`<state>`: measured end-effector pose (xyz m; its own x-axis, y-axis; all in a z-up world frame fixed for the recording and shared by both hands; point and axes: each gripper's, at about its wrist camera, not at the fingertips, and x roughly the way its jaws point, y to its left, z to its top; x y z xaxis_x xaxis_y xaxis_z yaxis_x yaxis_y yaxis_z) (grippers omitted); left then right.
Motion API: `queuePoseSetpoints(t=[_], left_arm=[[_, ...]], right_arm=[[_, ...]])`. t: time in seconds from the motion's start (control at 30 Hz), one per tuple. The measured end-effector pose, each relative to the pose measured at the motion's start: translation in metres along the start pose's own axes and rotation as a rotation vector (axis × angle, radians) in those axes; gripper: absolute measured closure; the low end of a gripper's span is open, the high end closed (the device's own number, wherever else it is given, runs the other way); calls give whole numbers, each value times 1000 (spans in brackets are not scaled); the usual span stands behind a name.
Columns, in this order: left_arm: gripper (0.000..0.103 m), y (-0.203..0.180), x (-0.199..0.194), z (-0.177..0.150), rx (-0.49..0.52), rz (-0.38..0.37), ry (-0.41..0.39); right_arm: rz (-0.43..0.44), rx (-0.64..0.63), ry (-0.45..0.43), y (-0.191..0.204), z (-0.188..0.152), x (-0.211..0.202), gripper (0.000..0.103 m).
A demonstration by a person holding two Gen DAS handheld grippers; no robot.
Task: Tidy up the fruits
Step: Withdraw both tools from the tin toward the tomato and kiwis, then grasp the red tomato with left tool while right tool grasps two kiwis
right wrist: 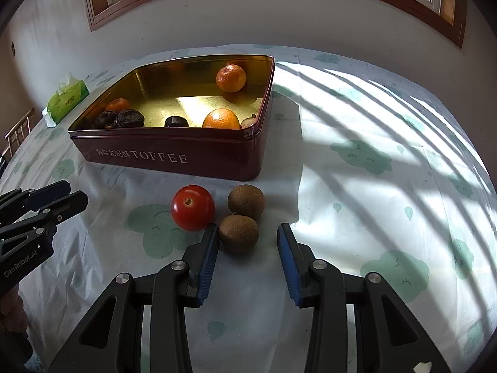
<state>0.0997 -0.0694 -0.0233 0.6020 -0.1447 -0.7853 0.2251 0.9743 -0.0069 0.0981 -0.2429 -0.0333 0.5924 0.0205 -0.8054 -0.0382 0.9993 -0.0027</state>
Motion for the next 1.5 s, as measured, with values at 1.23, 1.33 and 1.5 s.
queuePoseSetpoints(t=[1.23,1.33,1.5], left_arm=[[59,-67,20,3,57,-93,12],[57,-69,23,6,53,-90,7],[57,-73,31,13,51,-73,0]], right_arm=[[-75,83,-41,-61,-18,-15,79],[-78,80,-40,-60,-17,-13,79],[-70,88,-42,-61,-18,-13,79]])
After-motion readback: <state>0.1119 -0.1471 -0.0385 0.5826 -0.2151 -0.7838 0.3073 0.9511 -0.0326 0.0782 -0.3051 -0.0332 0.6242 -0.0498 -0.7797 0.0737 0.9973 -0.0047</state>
